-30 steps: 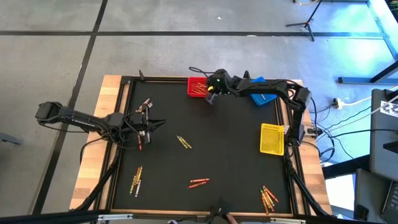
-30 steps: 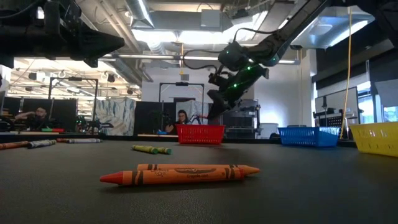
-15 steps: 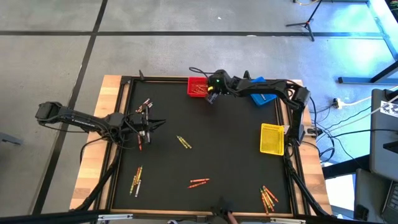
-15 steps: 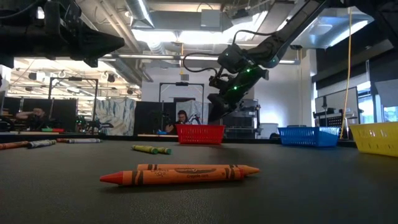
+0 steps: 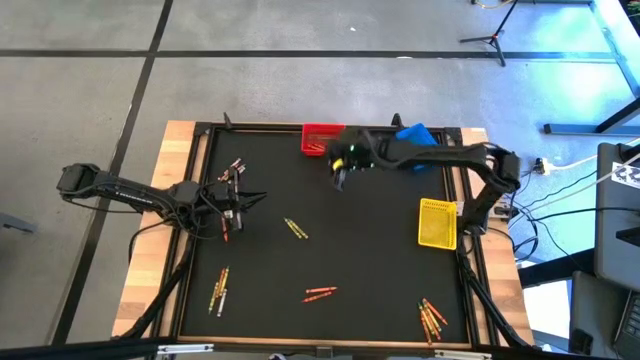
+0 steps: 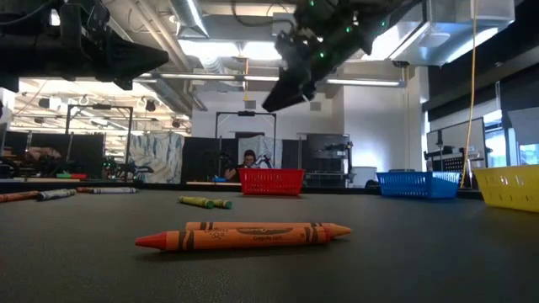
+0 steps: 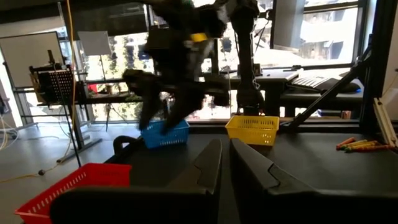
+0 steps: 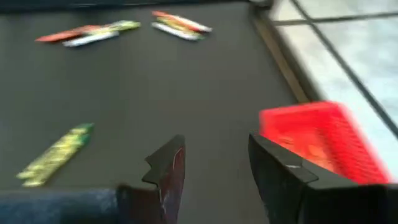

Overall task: Sort crayons
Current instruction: Put the orange crayon into the red bin

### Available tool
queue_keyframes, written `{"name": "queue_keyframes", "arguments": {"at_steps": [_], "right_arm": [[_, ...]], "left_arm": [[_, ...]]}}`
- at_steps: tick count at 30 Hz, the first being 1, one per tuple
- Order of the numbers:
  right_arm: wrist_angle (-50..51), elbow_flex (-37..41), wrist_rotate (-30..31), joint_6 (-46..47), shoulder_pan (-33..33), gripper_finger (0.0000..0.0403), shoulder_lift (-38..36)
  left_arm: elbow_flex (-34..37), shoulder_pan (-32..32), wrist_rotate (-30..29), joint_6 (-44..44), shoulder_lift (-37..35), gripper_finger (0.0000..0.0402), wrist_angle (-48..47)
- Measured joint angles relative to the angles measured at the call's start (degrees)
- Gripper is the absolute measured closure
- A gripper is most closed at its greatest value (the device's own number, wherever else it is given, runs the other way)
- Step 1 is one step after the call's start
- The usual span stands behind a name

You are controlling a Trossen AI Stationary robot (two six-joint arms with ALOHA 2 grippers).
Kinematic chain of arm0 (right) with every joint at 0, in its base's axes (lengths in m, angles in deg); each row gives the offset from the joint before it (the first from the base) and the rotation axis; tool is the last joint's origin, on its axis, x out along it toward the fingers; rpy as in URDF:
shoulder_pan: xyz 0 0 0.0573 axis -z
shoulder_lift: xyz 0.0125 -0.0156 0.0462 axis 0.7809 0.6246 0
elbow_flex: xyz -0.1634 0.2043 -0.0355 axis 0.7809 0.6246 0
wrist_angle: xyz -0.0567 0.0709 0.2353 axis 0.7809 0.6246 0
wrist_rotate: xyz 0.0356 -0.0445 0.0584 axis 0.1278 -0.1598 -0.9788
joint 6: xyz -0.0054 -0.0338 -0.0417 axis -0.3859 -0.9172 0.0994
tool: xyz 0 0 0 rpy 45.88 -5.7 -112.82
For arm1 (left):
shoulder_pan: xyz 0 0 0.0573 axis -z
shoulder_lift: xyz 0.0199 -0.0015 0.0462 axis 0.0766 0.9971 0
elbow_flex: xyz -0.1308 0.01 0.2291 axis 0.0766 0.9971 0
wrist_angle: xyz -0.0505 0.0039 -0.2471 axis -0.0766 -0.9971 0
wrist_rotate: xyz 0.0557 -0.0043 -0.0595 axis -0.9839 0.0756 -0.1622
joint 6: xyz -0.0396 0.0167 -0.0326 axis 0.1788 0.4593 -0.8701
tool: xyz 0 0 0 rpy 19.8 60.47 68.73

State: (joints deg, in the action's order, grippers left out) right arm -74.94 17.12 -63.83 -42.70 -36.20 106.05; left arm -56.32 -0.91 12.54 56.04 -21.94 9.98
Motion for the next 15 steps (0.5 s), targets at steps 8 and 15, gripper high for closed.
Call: {"name": "queue_keyframes", "arguments": {"at_steps": [8,15], "right_arm": [[0.87,0.07,0.40,1.09,-15.93,0.0228,2.39],[-0.70,0.07,5.37,3.83,-28.13,0.0228,7.81]], "left_arm": [[0.00,0.02,0.28,-0.26,0.00,0.0376,0.00],[0.02,0.00,0.24,-0.31,-0.02,0.0376,-0.06]]}}
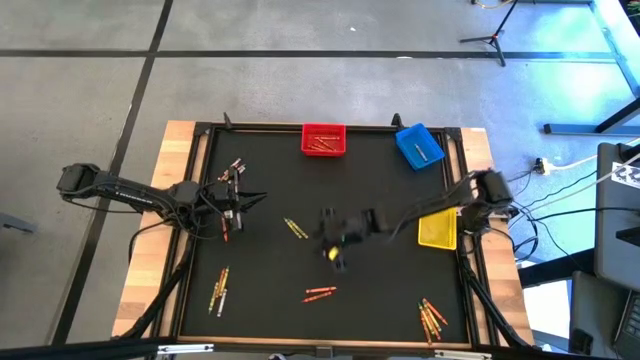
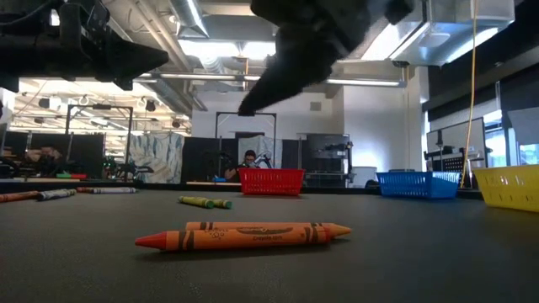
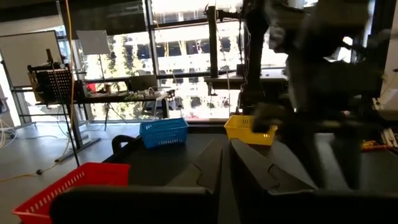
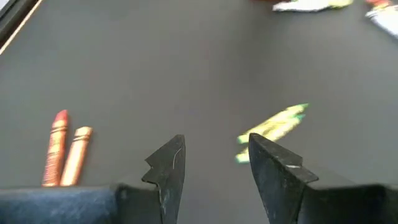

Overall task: Sort crayons
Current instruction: Put the orange crayon into the red bin

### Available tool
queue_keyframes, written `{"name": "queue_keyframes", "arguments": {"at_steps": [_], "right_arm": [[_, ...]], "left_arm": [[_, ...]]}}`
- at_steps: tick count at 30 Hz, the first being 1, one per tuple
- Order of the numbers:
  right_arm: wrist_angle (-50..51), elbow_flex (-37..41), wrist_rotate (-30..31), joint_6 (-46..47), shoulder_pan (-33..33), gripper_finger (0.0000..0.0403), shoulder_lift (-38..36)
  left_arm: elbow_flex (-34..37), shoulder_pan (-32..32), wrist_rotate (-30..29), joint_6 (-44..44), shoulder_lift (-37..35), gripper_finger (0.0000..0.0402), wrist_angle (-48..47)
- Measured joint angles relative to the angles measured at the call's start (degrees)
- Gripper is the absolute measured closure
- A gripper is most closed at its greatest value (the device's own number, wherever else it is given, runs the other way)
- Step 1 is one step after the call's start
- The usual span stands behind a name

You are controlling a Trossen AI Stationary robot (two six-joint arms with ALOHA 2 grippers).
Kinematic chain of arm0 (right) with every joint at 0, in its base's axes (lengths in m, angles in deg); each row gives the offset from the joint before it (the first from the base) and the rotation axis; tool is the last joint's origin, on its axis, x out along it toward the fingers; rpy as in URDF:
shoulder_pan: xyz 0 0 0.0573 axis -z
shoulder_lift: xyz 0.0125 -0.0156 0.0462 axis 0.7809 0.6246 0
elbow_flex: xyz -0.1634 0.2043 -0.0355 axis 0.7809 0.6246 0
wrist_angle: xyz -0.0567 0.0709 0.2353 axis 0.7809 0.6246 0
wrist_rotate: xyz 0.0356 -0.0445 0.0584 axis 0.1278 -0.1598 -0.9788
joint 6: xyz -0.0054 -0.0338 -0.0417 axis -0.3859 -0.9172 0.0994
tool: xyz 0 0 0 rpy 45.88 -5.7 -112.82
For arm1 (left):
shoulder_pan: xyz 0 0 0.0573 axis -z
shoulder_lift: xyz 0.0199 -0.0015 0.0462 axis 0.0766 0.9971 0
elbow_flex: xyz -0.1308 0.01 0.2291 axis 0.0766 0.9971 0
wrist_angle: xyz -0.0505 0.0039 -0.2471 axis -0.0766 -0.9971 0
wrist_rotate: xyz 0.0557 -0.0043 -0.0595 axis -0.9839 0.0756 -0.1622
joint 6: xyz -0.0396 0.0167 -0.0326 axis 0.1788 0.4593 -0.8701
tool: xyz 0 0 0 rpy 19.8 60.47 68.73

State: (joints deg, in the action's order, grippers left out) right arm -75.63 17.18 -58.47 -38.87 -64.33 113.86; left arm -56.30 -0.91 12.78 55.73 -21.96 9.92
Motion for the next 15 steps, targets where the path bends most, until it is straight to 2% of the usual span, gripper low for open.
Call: {"name": "queue_keyframes", "arguments": {"at_steps": [7,15], "right_arm": [[-5.46,0.00,-0.15,3.02,-7.09,0.0228,6.92],[-9.44,0.02,-0.59,4.63,-10.06,0.0228,11.52]], "left_arm": [[0.00,0.00,-0.02,-0.04,0.00,0.0376,0.07],[0.00,0.01,-0.04,-0.05,0.00,0.0376,0.08]]}}
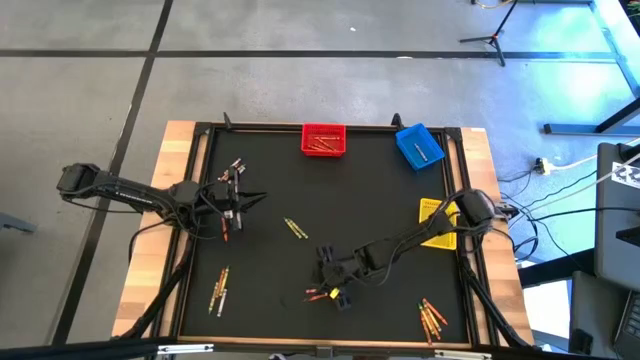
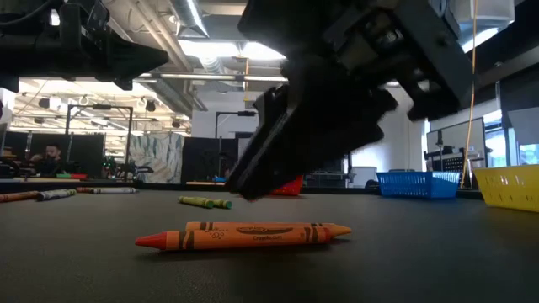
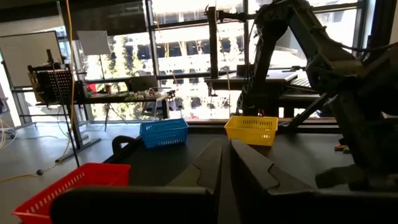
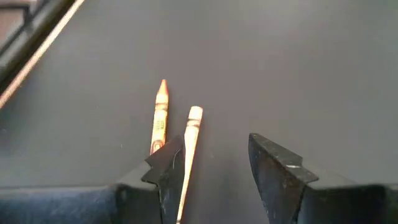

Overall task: Sort crayons
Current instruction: Put the orange crayon into the red bin

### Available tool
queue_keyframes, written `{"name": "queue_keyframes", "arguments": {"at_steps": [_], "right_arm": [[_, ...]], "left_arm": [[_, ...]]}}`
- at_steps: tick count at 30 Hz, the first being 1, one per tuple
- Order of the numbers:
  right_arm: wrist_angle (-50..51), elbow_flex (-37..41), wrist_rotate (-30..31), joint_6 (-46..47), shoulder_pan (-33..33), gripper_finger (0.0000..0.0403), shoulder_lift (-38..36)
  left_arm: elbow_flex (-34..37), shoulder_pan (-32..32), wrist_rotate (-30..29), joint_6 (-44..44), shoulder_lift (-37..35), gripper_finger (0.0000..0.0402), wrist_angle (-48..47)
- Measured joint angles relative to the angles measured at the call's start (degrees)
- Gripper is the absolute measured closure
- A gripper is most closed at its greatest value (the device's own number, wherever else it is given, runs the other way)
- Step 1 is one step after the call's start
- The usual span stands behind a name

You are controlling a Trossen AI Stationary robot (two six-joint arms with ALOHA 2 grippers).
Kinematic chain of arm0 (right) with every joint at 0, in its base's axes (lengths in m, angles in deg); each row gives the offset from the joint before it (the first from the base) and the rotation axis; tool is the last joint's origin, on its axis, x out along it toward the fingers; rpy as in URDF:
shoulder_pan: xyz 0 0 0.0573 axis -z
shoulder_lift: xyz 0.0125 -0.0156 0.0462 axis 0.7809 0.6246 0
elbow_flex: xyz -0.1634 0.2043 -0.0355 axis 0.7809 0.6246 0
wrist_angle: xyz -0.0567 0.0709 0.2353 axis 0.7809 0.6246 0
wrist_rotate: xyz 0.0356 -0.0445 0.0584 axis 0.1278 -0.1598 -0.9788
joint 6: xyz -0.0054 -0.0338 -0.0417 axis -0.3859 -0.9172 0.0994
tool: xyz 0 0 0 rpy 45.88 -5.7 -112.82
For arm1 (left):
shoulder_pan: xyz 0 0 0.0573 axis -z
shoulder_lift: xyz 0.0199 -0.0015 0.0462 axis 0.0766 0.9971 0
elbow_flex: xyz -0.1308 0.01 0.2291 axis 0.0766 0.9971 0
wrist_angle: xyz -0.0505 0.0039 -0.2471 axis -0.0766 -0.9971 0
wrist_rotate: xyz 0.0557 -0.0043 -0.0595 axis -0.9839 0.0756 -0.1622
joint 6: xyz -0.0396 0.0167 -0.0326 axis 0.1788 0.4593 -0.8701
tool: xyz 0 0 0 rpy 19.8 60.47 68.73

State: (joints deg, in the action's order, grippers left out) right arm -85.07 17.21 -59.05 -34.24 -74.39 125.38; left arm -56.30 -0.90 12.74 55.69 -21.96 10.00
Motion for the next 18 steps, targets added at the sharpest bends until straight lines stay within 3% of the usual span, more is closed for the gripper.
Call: {"name": "queue_keyframes", "arguments": {"at_steps": [18], "right_arm": [[2.66,-0.02,-1.34,3.62,-0.20,0.0228,0.69]], "left_arm": [[0.00,0.00,-0.04,-0.02,0.00,0.0376,-0.02]]}}
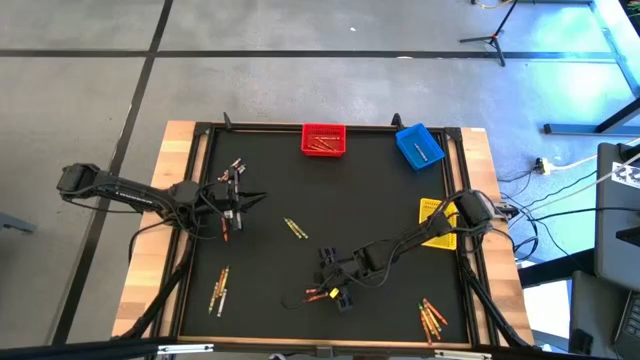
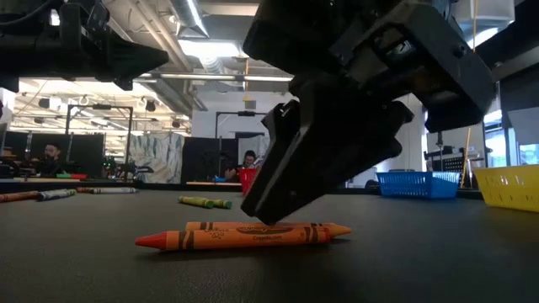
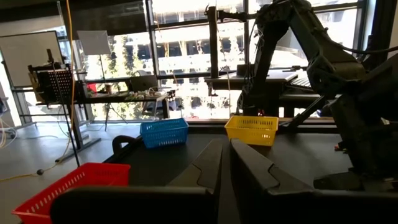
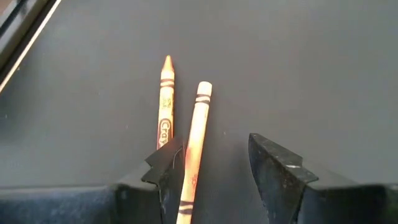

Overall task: Sort crayons
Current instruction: Put the orange crayon into the red bin

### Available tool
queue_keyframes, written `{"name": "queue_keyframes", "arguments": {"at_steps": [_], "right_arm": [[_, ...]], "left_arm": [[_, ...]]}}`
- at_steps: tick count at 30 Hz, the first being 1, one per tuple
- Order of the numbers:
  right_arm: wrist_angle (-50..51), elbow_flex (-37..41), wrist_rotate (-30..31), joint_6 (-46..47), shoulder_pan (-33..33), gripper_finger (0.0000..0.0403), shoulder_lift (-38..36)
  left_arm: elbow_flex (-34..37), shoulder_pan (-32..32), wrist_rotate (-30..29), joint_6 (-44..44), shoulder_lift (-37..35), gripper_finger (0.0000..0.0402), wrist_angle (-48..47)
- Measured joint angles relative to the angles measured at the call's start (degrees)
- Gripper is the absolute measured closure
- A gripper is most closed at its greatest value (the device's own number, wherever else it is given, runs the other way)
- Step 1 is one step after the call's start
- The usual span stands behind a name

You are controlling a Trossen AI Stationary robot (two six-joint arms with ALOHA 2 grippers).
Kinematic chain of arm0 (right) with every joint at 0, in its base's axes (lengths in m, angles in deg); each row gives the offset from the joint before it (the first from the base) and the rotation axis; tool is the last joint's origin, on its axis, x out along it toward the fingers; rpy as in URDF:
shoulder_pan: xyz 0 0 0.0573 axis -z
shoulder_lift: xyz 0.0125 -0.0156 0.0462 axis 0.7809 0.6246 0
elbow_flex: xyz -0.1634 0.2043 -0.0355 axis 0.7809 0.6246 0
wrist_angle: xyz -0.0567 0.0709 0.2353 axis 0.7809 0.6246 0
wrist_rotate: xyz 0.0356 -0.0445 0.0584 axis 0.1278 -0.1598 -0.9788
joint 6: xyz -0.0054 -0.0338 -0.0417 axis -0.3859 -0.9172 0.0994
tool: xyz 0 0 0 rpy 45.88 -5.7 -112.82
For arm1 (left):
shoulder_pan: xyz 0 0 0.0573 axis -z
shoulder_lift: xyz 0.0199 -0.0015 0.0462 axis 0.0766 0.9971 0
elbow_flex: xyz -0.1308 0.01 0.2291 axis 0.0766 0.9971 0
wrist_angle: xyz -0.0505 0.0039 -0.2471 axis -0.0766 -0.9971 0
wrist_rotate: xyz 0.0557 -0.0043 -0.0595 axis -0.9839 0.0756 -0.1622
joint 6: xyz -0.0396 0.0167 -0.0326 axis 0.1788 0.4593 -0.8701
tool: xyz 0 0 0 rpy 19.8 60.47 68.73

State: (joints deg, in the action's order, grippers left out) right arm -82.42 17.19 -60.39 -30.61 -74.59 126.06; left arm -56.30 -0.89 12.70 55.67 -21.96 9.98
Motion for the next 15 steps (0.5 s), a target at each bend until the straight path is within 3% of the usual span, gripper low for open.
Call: {"name": "queue_keyframes", "arguments": {"at_steps": [9,15], "right_arm": [[3.94,0.00,5.02,0.02,0.00,0.0231,-0.11],[5.07,-0.07,5.09,-0.02,0.00,0.0285,-0.12]], "left_arm": [[0.00,-0.01,-0.13,0.02,0.01,0.0376,0.00],[0.00,-0.01,-0.15,0.02,0.00,0.0376,0.00]]}}
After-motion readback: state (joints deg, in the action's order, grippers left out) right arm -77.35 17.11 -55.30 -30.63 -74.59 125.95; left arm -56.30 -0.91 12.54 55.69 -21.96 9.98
